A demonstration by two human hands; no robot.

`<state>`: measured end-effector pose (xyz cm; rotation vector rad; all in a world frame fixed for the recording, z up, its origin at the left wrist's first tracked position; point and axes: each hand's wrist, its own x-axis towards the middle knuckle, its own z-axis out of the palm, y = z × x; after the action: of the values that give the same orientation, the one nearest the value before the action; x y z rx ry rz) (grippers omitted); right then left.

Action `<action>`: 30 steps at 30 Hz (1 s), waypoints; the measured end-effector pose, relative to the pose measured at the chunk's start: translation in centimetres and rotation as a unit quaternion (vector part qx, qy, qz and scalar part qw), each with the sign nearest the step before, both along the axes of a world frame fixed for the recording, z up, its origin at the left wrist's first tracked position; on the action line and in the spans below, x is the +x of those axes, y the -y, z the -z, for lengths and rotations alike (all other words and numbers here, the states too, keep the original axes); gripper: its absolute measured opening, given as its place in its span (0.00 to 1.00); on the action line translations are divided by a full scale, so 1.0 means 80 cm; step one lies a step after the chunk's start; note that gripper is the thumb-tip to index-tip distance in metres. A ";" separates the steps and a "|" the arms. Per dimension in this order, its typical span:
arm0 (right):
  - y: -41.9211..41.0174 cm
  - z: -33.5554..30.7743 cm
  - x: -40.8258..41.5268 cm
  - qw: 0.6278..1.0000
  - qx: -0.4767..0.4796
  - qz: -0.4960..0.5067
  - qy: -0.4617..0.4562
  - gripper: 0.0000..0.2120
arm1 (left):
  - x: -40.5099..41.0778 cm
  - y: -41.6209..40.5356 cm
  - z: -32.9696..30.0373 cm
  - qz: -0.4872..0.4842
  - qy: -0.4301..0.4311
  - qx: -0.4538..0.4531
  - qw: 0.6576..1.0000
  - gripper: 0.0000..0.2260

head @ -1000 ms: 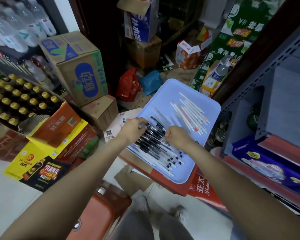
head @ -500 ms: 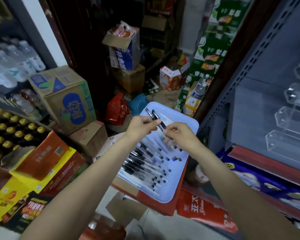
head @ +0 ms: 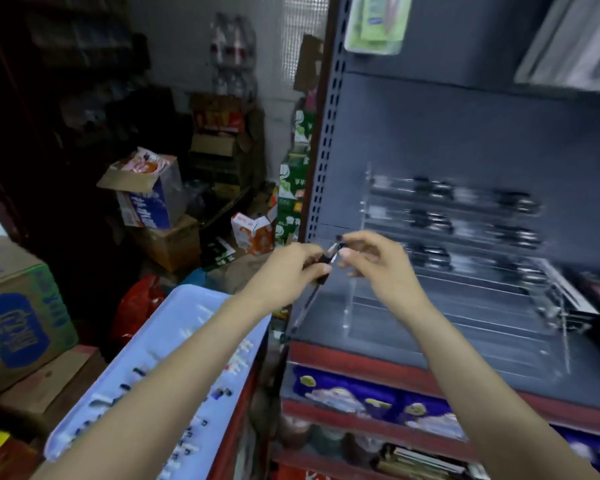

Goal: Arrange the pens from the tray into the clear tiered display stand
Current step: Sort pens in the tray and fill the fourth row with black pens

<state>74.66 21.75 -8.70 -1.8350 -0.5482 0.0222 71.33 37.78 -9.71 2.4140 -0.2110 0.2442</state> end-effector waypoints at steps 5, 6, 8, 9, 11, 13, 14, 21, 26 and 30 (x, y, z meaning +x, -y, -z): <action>0.078 -0.007 0.015 0.996 0.081 0.029 -0.009 0.06 | 0.029 0.069 -0.015 0.028 0.047 0.002 0.998 0.12; 0.090 -0.007 0.018 0.996 0.086 0.031 -0.009 0.06 | 0.035 0.078 -0.013 0.028 0.048 0.001 0.998 0.11; 0.113 -0.006 0.025 0.993 0.105 0.048 -0.009 0.08 | 0.046 0.092 -0.012 0.012 0.066 -0.014 0.998 0.07; 0.125 -0.006 0.029 0.991 0.119 0.065 -0.008 0.08 | 0.050 0.095 -0.014 -0.008 0.085 -0.017 0.996 0.08; 0.148 -0.005 0.040 0.985 0.142 0.102 -0.008 0.07 | 0.054 0.101 -0.016 -0.042 0.117 0.006 0.992 0.08; 0.168 0.000 0.051 0.981 0.143 0.131 -0.015 0.06 | 0.054 0.107 -0.016 -0.048 0.117 0.036 0.991 0.10; 0.175 0.005 0.055 0.981 0.132 0.143 -0.018 0.07 | 0.054 0.110 -0.014 -0.042 0.104 0.038 0.993 0.12; 0.175 0.046 0.070 0.985 -0.028 0.171 -0.001 0.10 | 0.054 0.123 -0.008 -0.043 0.089 0.008 0.995 0.16; 0.178 0.056 0.079 0.966 -0.161 0.196 0.053 0.01 | 0.049 0.123 -0.011 -0.058 0.095 -0.048 0.993 0.04; 0.181 0.062 0.082 0.944 -0.264 0.188 0.064 0.01 | 0.048 0.123 -0.007 -0.060 0.084 -0.030 0.994 0.08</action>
<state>81.23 7.31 -13.63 -2.4558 -0.2846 -0.2298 75.15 27.90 -9.17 2.3493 -0.1333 0.5023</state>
